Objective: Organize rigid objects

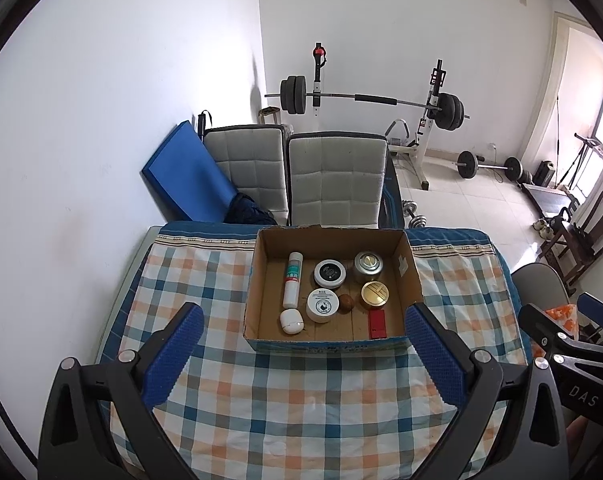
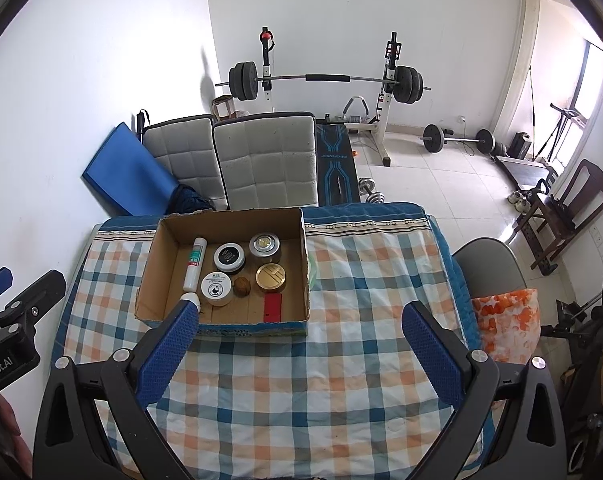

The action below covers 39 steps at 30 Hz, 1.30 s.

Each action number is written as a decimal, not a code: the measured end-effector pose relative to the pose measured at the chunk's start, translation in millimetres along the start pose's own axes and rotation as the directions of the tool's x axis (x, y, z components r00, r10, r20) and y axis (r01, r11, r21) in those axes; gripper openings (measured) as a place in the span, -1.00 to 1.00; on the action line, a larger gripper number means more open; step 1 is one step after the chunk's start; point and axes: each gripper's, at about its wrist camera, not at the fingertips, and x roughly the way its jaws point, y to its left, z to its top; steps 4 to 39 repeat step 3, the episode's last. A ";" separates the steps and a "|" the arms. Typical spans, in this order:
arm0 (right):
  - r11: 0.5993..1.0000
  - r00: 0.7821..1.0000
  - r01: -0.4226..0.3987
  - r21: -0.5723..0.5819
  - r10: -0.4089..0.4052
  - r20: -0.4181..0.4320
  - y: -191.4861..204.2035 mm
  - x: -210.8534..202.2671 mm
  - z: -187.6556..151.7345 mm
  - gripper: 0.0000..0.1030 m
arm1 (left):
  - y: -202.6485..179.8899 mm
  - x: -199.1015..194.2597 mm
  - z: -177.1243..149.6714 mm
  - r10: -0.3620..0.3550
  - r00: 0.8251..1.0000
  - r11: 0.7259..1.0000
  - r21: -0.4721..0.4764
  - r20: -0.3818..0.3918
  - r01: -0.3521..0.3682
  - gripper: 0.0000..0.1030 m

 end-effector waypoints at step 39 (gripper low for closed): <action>1.000 1.000 0.001 0.001 -0.001 0.002 0.7 0.7 -0.7 1.00 | -0.7 -0.1 0.3 -0.002 1.000 1.000 0.003 0.000 0.002 1.00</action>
